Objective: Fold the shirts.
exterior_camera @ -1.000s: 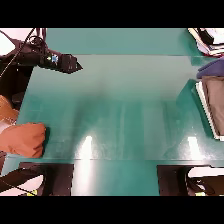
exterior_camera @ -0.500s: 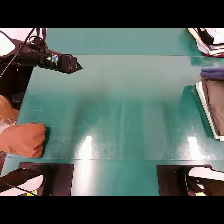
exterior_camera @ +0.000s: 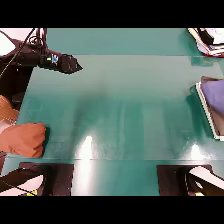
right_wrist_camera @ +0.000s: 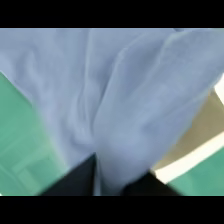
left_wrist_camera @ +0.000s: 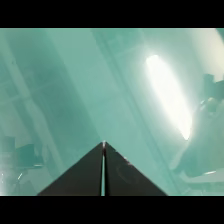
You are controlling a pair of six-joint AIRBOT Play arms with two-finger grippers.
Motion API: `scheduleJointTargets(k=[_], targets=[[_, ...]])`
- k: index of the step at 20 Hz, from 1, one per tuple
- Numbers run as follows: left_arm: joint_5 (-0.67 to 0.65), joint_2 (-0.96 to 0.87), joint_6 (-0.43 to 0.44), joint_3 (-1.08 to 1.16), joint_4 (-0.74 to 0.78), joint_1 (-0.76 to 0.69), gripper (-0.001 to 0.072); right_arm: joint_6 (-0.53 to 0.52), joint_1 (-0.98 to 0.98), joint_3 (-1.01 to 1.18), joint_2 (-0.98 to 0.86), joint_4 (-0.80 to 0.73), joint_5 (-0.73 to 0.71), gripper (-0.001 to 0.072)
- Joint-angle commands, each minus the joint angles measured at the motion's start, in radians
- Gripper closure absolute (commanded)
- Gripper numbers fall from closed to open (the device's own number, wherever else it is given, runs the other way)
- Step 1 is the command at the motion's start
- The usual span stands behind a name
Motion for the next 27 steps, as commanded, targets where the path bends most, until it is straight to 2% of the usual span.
scheduleJointTargets(k=[1, 2, 5, 8, 11, 17, 18, 19, 20, 27], targets=[[-0.016, 0.0, 0.003, 0.0, 0.0, 0.0, 0.0682, 0.001, -0.08, -0.098, 0.034, -0.039, 0.011, 0.0361], [-0.017, 0.0, 0.003, 0.0, 0.0, 0.0, 0.0683, 0.006, -0.095, -0.097, 0.035, -0.036, 0.018, 0.0302], [-0.017, 0.0, 0.002, 0.0, 0.0, 0.0, 0.0682, 0.023, -0.085, -0.068, 0.048, 0.006, 0.004, 0.0299], [-0.011, 0.0, 0.003, 0.0, -0.001, 0.0, 0.0682, 0.023, 0.014, 0.017, 0.047, 0.156, -0.017, 0.03], [0.004, 0.0, 0.003, 0.0, 0.0, 0.0, 0.0682, 0.023, 0.218, 0.093, 0.047, 0.296, -0.012, 0.0301], [-0.005, 0.0, 0.002, 0.0, -0.004, 0.0, 0.0682, 0.018, 0.69, 0.153, 0.047, 0.302, -0.079, 0.0307], [-0.005, 0.0, 0.002, 0.0, -0.004, 0.0, 0.0682, 0.018, 0.746, 0.152, 0.047, 0.302, -0.088, 0.0369], [-0.005, 0.0, 0.002, 0.0, -0.005, 0.0, 0.0682, 0.018, 0.796, 0.152, 0.047, 0.302, -0.092, 0.0565], [-0.006, 0.0, 0.002, 0.0, -0.005, 0.0, 0.0682, 0.017, 0.836, 0.152, 0.047, 0.301, -0.091, 0.0695], [-0.005, 0.0, 0.002, 0.0, -0.005, 0.0, 0.0682, 0.006, 0.929, 0.152, 0.047, 0.303, -0.083, 0.0695]])
